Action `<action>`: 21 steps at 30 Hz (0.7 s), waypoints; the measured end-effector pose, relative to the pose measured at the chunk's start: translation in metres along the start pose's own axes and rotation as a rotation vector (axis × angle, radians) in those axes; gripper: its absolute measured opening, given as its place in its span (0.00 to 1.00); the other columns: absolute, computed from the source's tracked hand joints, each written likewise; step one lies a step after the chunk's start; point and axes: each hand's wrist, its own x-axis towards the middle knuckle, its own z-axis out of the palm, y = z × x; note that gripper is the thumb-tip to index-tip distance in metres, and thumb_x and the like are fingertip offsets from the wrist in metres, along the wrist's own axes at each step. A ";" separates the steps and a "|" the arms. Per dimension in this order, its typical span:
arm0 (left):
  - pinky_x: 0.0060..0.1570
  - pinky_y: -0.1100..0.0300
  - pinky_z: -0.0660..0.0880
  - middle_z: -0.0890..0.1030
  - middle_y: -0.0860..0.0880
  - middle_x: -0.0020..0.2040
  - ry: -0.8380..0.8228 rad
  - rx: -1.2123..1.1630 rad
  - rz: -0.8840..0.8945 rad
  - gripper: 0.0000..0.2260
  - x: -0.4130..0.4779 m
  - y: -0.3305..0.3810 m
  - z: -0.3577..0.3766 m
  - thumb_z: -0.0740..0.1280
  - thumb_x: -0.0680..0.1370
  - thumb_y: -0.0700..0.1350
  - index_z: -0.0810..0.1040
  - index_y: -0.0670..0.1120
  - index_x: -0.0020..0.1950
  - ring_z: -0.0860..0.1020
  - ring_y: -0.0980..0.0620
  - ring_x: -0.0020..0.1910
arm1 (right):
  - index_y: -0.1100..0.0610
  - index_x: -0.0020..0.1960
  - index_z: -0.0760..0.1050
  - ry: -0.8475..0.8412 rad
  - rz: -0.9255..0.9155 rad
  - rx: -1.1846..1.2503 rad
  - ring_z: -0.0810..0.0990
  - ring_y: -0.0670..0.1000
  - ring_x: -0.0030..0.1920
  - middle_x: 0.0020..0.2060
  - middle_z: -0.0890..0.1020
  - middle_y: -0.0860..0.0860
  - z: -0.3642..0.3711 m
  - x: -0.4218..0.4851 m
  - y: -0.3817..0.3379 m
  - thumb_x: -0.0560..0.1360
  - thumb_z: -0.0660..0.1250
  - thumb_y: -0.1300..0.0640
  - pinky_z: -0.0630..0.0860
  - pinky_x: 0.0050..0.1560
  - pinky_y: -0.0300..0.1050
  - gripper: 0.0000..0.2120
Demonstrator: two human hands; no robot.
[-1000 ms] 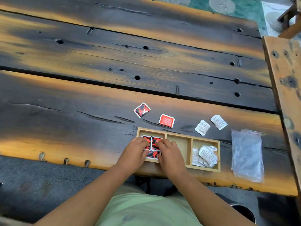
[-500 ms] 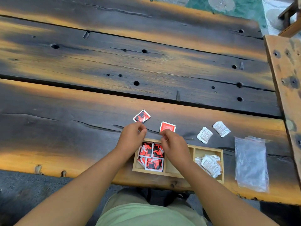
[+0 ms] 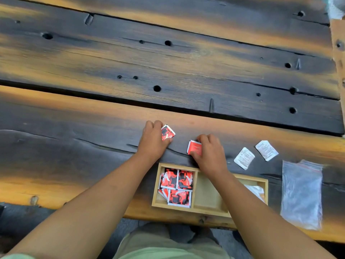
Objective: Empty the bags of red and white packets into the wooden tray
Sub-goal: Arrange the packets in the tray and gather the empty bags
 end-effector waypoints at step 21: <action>0.45 0.50 0.78 0.82 0.44 0.47 0.014 -0.273 -0.061 0.05 -0.045 0.000 -0.021 0.65 0.80 0.48 0.76 0.48 0.51 0.80 0.43 0.42 | 0.59 0.46 0.77 -0.025 0.125 0.397 0.80 0.59 0.42 0.40 0.83 0.56 -0.040 -0.053 -0.011 0.75 0.65 0.54 0.72 0.41 0.51 0.08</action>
